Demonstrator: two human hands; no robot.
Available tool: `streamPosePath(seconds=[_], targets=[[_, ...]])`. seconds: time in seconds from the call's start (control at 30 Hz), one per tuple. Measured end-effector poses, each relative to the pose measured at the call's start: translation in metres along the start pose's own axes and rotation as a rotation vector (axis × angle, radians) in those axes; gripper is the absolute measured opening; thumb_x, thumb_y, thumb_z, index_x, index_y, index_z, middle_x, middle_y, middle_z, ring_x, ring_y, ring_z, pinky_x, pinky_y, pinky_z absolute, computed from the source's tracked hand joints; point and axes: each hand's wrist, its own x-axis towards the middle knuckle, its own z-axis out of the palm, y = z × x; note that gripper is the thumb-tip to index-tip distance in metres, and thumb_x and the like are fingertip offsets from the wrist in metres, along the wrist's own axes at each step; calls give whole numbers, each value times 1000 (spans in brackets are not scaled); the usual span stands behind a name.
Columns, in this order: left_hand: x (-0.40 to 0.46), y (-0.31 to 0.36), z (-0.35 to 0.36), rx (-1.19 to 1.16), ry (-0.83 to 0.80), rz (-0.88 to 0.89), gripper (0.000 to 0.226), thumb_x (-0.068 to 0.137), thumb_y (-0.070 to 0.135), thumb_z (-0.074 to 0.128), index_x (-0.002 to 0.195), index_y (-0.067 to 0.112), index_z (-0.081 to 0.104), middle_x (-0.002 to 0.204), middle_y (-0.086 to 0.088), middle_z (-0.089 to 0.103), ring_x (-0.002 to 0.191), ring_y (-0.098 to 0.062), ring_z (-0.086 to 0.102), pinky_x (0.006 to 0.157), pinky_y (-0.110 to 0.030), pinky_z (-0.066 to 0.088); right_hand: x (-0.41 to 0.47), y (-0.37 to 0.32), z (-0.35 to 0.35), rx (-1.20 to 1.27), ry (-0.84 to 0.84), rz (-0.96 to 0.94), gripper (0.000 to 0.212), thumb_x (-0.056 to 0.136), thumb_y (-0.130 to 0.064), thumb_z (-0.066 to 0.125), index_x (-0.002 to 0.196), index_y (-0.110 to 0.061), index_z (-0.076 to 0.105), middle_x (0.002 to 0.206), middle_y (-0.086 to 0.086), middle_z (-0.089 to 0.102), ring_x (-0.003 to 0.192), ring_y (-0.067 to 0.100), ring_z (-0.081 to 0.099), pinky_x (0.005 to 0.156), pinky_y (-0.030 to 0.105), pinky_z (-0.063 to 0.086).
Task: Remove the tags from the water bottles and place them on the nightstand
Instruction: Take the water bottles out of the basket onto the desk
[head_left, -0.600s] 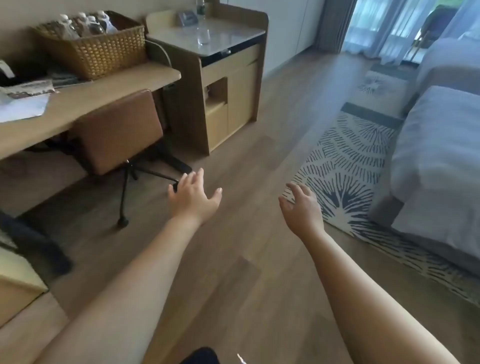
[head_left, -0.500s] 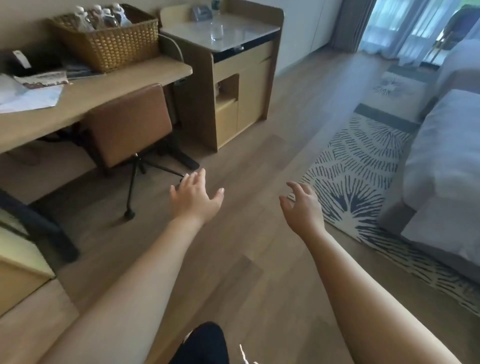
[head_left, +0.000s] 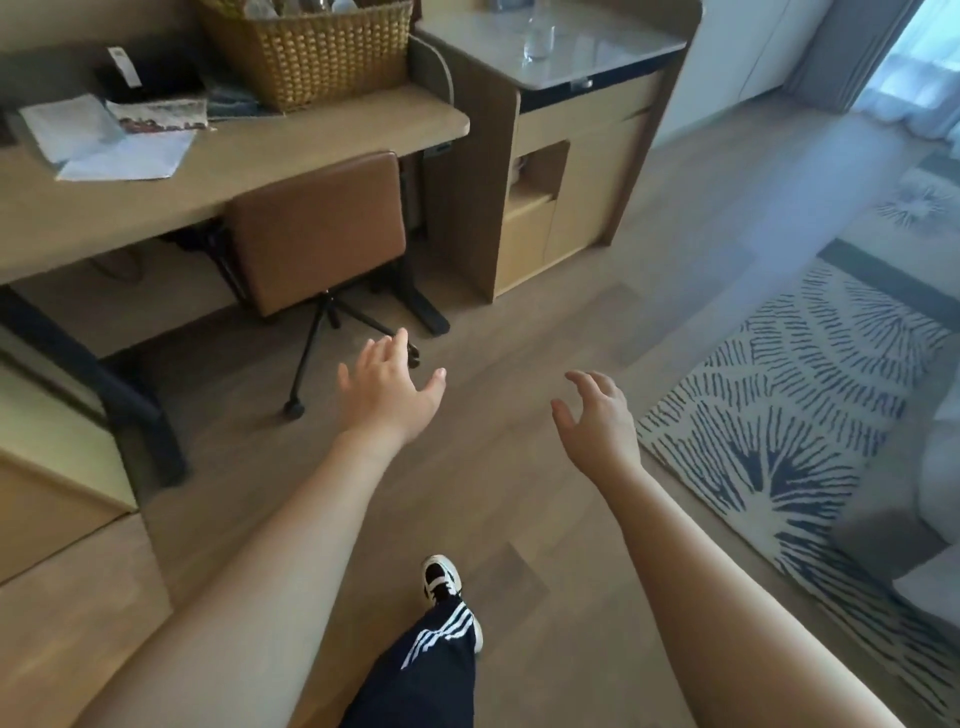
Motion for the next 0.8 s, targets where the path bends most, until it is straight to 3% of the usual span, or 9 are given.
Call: streamPosePath(seconds=[0.4,0.8], targets=[[213,-4,-33,-42,81,-94,71,92,54,44,151,19,25,157,-5,29,147,-23,17,116,-54,11,231,-70,23,47,-35,-41,44,92,-36,53,134,-24,48,141,0,44,130,23,39,105,42,37],[379,14,-23,-13,147,-231,71,92,55,43,151,20,23,158,-4,27,147,-21,15,117,-52,10,445,-109,49,69,-84,-210,44,94,-36,52,136,-23,46,142,1,44,131,22,38,107,45,38]])
